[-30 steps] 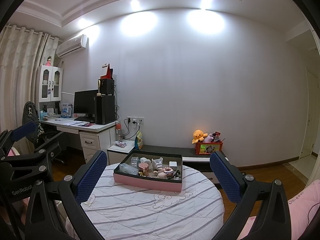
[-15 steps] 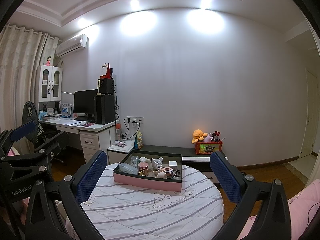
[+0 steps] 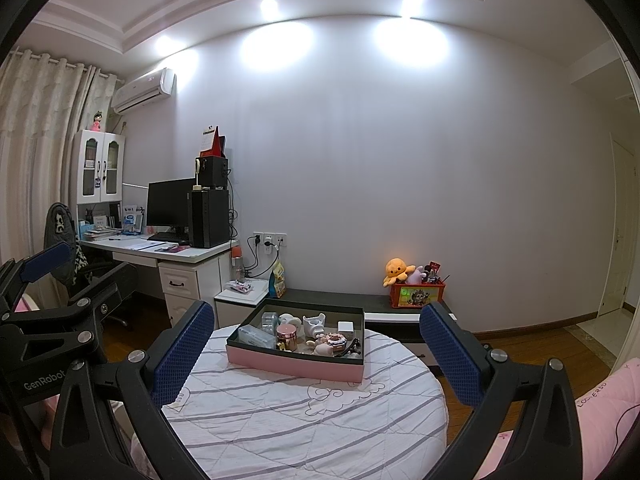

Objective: Organize rigid objects

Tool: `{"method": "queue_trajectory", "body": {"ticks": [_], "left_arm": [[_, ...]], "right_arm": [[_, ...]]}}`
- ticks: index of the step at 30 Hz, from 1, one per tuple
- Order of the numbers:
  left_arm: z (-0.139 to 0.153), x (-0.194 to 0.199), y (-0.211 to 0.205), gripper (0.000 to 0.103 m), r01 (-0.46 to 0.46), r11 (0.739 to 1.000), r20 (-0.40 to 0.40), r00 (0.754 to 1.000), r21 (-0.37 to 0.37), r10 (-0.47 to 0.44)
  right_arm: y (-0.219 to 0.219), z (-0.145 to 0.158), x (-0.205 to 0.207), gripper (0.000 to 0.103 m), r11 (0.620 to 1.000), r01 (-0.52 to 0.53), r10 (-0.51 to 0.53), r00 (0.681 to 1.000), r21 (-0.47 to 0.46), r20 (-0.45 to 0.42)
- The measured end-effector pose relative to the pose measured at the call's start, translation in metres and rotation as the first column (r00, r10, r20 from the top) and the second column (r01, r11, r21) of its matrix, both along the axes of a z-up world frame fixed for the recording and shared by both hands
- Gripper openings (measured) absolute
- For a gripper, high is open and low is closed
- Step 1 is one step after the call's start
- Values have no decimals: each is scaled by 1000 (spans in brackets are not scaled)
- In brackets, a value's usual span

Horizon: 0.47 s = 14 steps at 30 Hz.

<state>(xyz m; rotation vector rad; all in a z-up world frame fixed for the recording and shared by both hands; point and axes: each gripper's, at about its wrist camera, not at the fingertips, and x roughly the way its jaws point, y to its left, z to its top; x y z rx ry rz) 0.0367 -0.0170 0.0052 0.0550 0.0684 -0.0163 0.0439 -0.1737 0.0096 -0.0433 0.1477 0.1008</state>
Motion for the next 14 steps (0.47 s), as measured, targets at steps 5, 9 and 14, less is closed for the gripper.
{"method": "queue_trajectory", "body": {"ticks": [5, 9, 14], "left_arm": [[0, 0, 0, 103, -1, 1000, 1, 1000, 1, 1], [-1, 1, 0, 103, -2, 1000, 0, 1000, 1, 2], [-2, 1, 0, 103, -1, 1000, -2, 1000, -2, 1]], "right_arm": [[1, 0, -1, 103, 1000, 0, 0, 1000, 1, 0], [1, 0, -1, 103, 1000, 0, 0, 1000, 1, -1], [1, 0, 0, 103, 1000, 2, -2, 1000, 0, 0]]}}
